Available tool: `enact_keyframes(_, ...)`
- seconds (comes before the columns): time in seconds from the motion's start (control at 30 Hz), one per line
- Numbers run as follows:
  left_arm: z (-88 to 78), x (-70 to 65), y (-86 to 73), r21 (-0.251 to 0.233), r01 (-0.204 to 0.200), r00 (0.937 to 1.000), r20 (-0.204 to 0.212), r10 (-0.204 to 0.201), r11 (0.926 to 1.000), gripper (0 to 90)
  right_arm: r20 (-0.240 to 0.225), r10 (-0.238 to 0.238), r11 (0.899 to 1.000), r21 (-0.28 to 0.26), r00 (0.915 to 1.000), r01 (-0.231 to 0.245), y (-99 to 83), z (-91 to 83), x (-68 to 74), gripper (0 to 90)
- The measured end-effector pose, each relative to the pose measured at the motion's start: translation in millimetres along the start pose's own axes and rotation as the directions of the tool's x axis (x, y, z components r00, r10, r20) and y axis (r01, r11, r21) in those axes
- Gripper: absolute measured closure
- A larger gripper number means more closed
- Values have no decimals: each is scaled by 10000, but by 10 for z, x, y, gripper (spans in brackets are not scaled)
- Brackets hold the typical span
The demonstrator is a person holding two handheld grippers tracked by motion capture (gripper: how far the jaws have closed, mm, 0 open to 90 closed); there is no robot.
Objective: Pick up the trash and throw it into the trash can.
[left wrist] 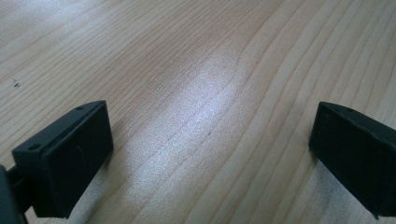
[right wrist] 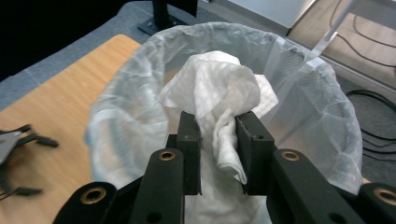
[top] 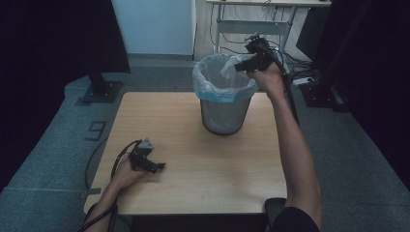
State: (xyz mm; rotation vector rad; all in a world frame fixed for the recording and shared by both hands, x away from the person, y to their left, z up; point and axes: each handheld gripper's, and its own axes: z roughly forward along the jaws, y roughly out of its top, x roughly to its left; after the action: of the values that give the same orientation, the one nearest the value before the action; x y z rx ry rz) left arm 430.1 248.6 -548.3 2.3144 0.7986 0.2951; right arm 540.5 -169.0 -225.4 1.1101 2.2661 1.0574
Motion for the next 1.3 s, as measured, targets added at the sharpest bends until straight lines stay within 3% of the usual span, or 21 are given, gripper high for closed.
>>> enact_keyframes(0.33, -2, 2, 1, 22, -25, 10000, 6, 25, 10000, 0, 174, 322, 9992, -249, 9993, -317, -62, 337, -63, 715)
enact_keyframes(0.6, -1, 2, 2, 16, -34, 10000, 14, 34, 10000, 0, 261, 355, 9994, -3, 9990, -355, -144, 600, -73, 702)
enact_keyframes(0.8, -1, 2, 2, 18, -35, 10000, 14, 35, 10000, 0, 203, 339, 9991, 249, 9992, -344, -182, 696, -59, 682)
enact_keyframes(0.87, -1, 1, 1, 16, -30, 10000, 14, 30, 10000, 0, 162, 267, 9987, 438, 9995, -274, -190, 734, -54, 578)
enact_keyframes(0.93, -1, 2, 1, 16, -33, 10000, 13, 33, 10000, 0, 300, 175, 9987, 477, 9994, -189, -190, 741, -48, 535)
enact_keyframes(1.1, 1, 0, 1, -4, -10, 10000, 13, 10, 10000, 0, 588, 230, 9993, 273, 9980, -247, -190, 728, -68, 282)
enact_keyframes(1.3, 1, 0, 1, -6, -9, 10000, 13, 9, 10000, 0, 507, 310, 9992, 255, 9982, -323, -194, 670, -87, 156)
